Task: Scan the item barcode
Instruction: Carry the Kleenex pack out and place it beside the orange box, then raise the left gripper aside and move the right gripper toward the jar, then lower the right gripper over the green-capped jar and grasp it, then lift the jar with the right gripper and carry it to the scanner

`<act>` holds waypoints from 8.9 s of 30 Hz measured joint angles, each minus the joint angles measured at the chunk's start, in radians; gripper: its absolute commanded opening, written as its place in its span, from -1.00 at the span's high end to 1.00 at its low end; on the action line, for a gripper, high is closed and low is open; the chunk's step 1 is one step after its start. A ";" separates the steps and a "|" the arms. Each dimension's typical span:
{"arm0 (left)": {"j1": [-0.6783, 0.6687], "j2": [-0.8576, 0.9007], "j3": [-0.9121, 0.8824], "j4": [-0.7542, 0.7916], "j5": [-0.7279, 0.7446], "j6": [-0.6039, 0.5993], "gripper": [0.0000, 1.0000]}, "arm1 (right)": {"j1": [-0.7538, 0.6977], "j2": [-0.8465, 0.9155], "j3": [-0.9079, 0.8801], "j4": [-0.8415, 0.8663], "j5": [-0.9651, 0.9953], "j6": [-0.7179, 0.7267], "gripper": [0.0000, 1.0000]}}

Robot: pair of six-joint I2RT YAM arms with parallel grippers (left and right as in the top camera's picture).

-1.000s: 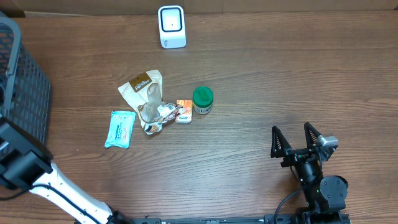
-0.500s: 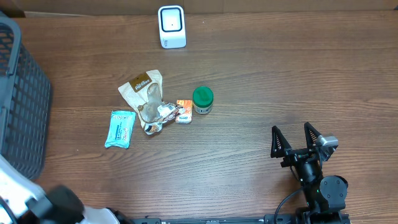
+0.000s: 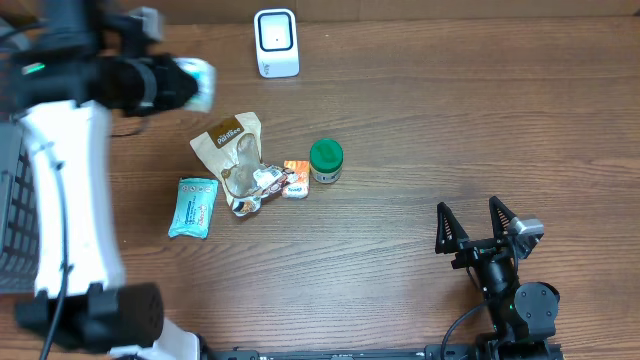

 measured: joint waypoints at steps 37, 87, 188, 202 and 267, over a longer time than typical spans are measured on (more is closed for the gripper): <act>-0.358 0.554 -0.023 0.072 -0.197 -0.122 -0.25 | 0.000 0.000 0.000 0.000 0.000 0.000 -1.00; 0.125 0.077 -0.026 -0.080 -0.108 0.087 -0.99 | 0.000 0.292 0.338 -0.016 -0.301 -0.122 -1.00; 0.125 0.077 -0.026 -0.076 -0.108 0.087 -0.99 | 0.436 2.072 1.627 -0.796 -0.043 -0.053 -0.36; 0.125 0.077 -0.026 -0.076 -0.108 0.087 -0.99 | 0.437 2.074 1.626 -0.881 -0.048 -0.327 -0.68; 0.125 0.077 -0.026 -0.076 -0.108 0.087 -0.99 | 0.210 1.970 1.786 -0.741 -0.871 0.441 0.24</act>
